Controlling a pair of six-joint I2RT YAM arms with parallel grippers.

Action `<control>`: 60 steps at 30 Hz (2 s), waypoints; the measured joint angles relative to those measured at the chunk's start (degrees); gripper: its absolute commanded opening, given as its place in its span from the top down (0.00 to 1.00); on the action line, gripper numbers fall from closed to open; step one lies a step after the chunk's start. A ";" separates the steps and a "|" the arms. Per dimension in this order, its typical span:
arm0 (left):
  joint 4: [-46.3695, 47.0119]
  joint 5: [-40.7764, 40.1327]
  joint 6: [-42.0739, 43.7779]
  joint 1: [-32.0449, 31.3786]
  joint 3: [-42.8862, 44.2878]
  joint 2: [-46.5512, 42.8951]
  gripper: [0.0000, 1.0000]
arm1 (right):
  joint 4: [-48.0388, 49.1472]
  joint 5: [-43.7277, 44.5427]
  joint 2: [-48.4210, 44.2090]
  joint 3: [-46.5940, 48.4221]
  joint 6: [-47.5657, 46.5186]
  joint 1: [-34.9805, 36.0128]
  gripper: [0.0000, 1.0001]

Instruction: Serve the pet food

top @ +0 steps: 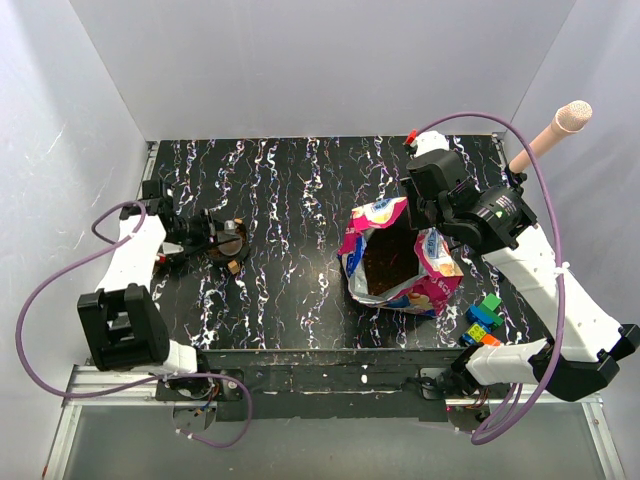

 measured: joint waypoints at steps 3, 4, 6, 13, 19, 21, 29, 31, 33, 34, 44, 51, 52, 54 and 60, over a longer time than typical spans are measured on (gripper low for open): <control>-4.76 1.11 1.31 0.31 3.45 3.17 1.00 | 0.00 0.13 0.00 0.00 0.00 0.00 0.99; -5.77 1.46 1.55 0.39 4.17 3.87 1.00 | 0.00 0.15 0.00 0.00 0.00 0.00 0.99; -7.37 1.88 1.57 0.59 5.22 4.70 1.00 | 0.00 0.17 0.00 0.00 0.00 0.00 0.99; -12.50 1.38 -0.09 1.18 8.57 6.23 1.00 | -0.13 0.37 0.00 0.04 -0.04 0.00 0.99; -14.97 -0.39 -0.68 1.18 11.41 7.58 1.00 | -0.39 0.59 0.00 0.09 -0.17 0.04 0.99; -15.91 -1.22 -0.90 1.18 12.44 7.58 1.00 | -0.48 0.57 0.04 0.24 -0.50 0.04 0.99; -19.96 -1.88 -0.20 1.18 19.21 7.58 1.00 | -1.07 0.52 1.03 1.20 -1.88 0.02 0.99; -20.48 -2.10 2.27 1.16 22.86 7.58 1.00 | -1.09 0.52 1.11 1.25 -1.97 0.02 0.99; -20.72 -2.82 5.79 0.81 26.88 7.65 1.00 | -1.18 0.50 1.18 1.33 -2.08 0.02 0.99; -20.61 -3.32 8.26 0.59 29.27 7.69 1.00 | -1.33 0.46 1.33 1.51 -2.10 0.02 0.99; -8.63 6.21 26.29 -18.93 21.64 0.02 1.00 | -4.28 2.67 7.67 7.56 -1.64 -0.76 0.99; -10.34 10.82 35.54 -29.73 25.38 -2.21 1.00 | -4.02 3.28 14.56 13.49 -1.66 -4.39 0.99; -11.10 11.45 36.17 -29.92 25.42 -3.19 1.00 | -3.76 3.17 15.15 13.92 -1.66 -4.59 0.99; -13.31 12.66 37.13 -29.97 26.56 -4.70 1.00 | -3.37 2.86 15.98 14.53 -1.60 -4.63 0.99; -13.75 17.77 34.03 -30.93 33.68 -6.51 1.00 | -3.93 1.92 16.46 15.47 -0.98 -4.04 0.99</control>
